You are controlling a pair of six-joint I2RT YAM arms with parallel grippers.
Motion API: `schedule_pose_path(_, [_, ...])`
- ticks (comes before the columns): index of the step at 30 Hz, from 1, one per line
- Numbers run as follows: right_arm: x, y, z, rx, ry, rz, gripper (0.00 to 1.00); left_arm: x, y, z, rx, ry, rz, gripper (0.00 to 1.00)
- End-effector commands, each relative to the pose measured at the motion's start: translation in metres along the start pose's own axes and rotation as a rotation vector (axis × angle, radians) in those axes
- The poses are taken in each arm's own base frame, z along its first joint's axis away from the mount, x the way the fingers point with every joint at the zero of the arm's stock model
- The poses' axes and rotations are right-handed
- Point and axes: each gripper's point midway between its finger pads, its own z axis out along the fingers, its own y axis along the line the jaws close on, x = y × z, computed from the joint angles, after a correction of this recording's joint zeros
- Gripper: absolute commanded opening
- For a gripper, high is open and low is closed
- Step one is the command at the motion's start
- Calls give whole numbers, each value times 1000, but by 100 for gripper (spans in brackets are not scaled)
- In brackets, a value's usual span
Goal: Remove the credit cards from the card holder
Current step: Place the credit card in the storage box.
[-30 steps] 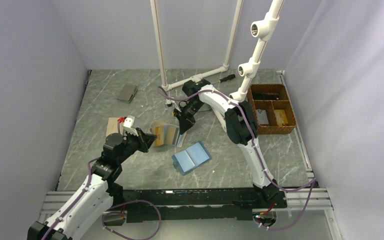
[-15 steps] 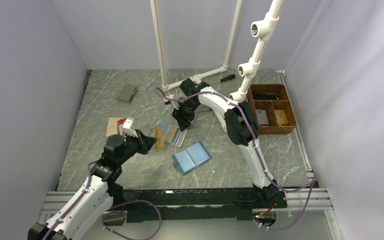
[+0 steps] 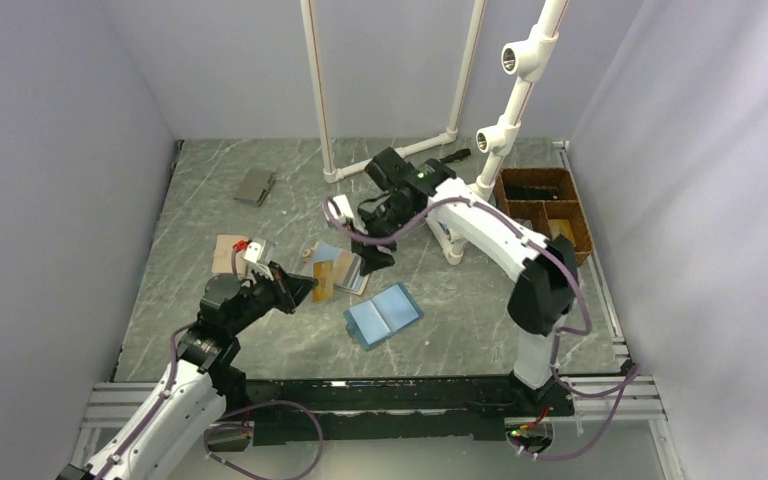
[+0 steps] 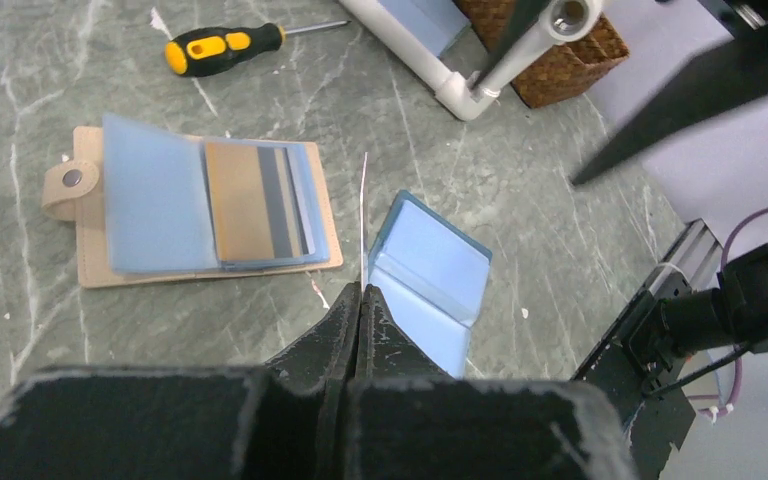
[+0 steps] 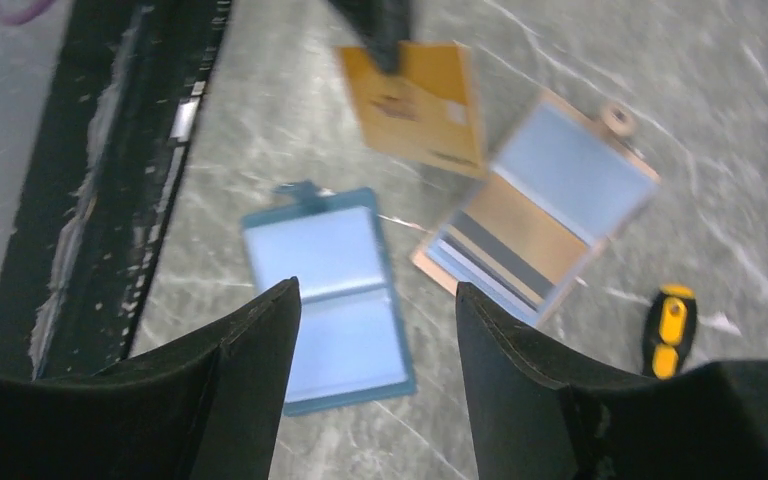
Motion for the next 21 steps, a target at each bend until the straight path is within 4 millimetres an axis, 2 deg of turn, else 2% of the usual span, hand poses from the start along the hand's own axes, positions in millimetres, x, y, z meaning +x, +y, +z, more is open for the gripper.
schedule_pose_path(1, [-6, 48, -7, -52, 21, -201, 62, -11, -24, -5, 119, -21, 81, 0])
schedule_pose_path(6, [-1, 57, -15, -29, 40, -214, 65, -8, -44, -3, 261, -24, 97, 0])
schedule_pose_path(11, [-4, 51, -13, -6, 39, -166, 65, -6, -55, 2, 313, 7, 103, 0])
schedule_pose_path(16, [-1, 45, -1, -9, 36, -114, 65, -3, -64, 5, 348, 17, 122, 0])
schedule_pose_path(21, [-2, 48, 19, -57, 21, -66, 64, 2, -71, 11, 367, 39, 132, 0])
